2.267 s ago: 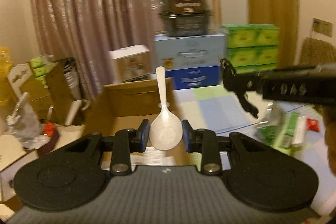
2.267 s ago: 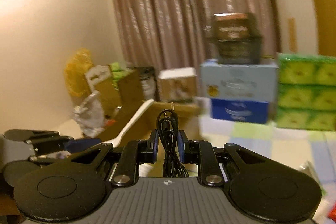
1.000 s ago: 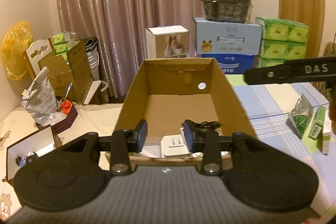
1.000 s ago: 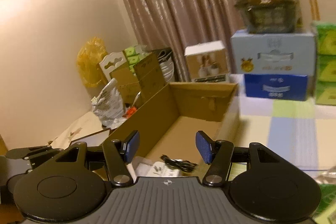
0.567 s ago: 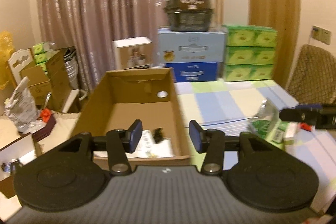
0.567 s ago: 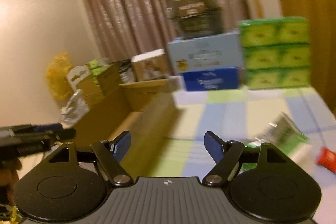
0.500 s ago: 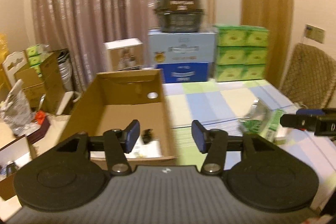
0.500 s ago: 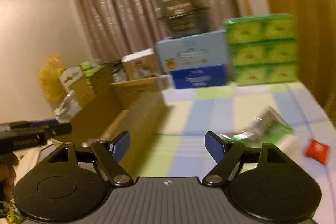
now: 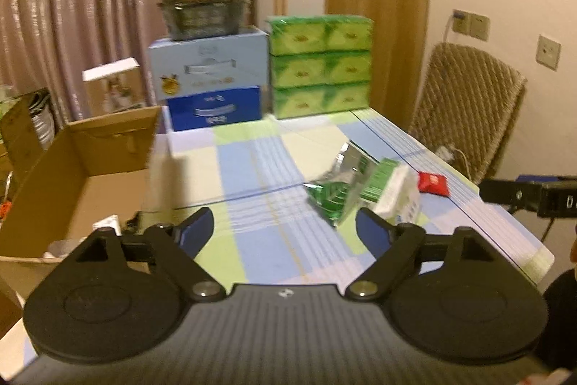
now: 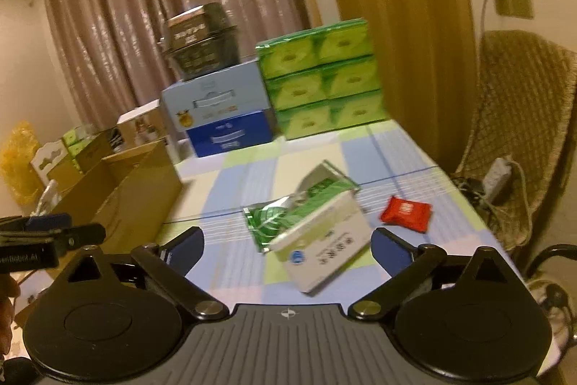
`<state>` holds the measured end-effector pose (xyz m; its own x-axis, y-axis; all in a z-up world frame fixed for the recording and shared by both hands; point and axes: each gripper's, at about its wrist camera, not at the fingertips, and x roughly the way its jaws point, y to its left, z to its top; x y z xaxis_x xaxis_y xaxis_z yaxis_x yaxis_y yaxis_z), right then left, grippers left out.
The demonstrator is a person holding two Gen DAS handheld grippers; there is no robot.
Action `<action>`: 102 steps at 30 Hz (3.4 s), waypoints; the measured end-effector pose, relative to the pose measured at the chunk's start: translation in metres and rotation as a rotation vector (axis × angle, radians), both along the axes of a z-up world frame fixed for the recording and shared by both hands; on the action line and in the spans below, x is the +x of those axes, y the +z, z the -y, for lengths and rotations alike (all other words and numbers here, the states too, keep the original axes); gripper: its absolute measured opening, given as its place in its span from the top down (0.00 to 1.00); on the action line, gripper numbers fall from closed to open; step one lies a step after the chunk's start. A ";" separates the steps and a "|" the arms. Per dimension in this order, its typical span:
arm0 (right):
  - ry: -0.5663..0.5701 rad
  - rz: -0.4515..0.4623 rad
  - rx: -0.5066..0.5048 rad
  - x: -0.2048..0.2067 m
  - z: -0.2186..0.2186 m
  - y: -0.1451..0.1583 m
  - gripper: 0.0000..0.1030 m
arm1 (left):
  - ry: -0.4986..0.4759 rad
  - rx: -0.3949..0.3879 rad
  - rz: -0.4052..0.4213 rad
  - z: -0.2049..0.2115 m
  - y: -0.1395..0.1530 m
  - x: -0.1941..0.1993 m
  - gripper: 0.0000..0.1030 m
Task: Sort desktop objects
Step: 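Move both tools back from the cardboard box to the table, then grasp the white medicine box with the left gripper while the right gripper grasps the red candy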
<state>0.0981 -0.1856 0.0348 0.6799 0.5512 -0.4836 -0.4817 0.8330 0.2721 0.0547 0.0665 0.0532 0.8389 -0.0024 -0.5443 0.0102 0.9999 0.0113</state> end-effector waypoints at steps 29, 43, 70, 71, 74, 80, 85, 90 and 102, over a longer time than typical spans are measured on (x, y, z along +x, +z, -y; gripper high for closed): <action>-0.055 -0.098 -0.099 0.047 0.019 -0.023 0.02 | -0.180 0.040 -0.126 0.053 -0.053 0.049 0.09; 0.015 -0.050 -0.267 0.073 0.022 -0.011 0.02 | -0.222 0.064 -0.157 0.069 -0.060 0.057 0.09; 0.174 -0.063 -0.441 0.128 0.035 -0.063 0.02 | -0.311 0.081 -0.216 0.103 -0.098 0.137 0.35; 0.180 -0.064 -0.446 0.131 0.034 -0.067 0.02 | -0.312 0.081 -0.219 0.104 -0.100 0.141 0.37; 0.202 -0.060 -0.462 0.143 0.031 -0.077 0.02 | -0.315 0.075 -0.228 0.106 -0.106 0.151 0.48; 0.240 -0.046 -0.479 0.166 0.023 -0.089 0.02 | -0.322 0.064 -0.231 0.108 -0.113 0.153 0.62; 0.300 -0.014 -0.496 0.184 0.013 -0.096 0.02 | -0.335 0.070 -0.199 0.110 -0.110 0.146 0.70; 0.381 0.022 -0.555 0.199 0.000 -0.107 0.02 | -0.348 0.126 -0.155 0.114 -0.106 0.127 0.78; 0.401 -0.045 -0.560 0.223 -0.010 -0.124 0.61 | -0.326 0.066 -0.169 0.105 -0.109 0.117 0.79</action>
<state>0.3210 -0.1752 -0.0890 0.4484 0.4143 -0.7920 -0.7801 0.6140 -0.1205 0.1717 -0.0385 -0.0554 0.6979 -0.2150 -0.6831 0.3354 0.9409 0.0465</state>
